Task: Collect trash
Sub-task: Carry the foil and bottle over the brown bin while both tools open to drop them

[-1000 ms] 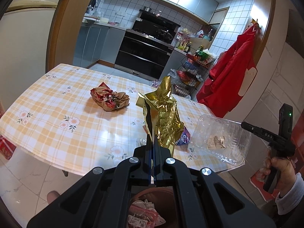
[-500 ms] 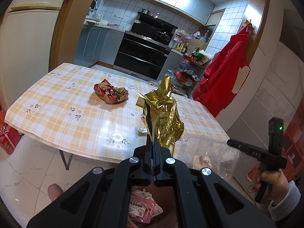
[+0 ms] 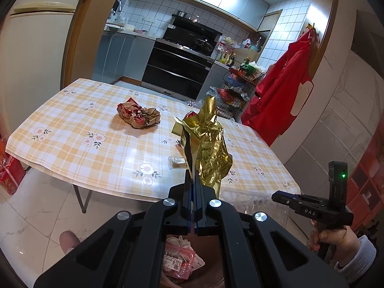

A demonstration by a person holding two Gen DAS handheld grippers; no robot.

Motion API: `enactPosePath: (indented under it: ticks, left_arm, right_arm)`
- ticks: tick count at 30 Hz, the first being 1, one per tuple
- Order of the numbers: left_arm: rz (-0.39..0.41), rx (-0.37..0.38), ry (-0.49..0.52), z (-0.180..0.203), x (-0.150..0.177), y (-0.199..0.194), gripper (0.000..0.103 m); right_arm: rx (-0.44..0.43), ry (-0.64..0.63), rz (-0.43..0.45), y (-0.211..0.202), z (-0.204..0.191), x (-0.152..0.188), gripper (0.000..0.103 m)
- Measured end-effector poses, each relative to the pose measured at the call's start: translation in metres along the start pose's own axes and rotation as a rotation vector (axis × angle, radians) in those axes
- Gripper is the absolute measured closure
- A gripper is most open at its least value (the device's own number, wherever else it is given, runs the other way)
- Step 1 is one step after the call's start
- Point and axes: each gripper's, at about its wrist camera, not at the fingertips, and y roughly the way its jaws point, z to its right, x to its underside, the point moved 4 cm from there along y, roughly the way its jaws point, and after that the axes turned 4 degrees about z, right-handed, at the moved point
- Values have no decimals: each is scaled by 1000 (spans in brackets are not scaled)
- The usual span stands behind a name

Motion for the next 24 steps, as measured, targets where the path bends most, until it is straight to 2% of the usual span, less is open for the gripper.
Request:
enactPosePath:
  ticks: [2,5,8,10,12,14,18,24]
  left_arm:
    - [-5,4,1,2,1,2,102]
    - [-11,7,7,5,3,4,102]
    - [-18,12,14,7,5,6,102]
    - [-20,13,27,10,6,8,102]
    - [-25,17,39,11,7,10,102]
    - [-30,20,49,14,8,11,102]
    - [-52,28,66,18,13,17,102]
    - [-95,39,118,32,23,28,102]
  right_arm:
    - [-9,-1,-12,3,-2,2,77]
    - [-10,-16,6,1,-6,0,60]
    - [-4,-20,30,-4,-7,-6,55]
    - [20,-20,61,-9,-5,-11,43]
    - [52,-23,100,-16,-3,-17,22]
    - [91,-29,142,-25,0,-22,12]
    - [142,-12,187,-36,12,-28,7]
    - [155,29,210,-41,32,-31,7]
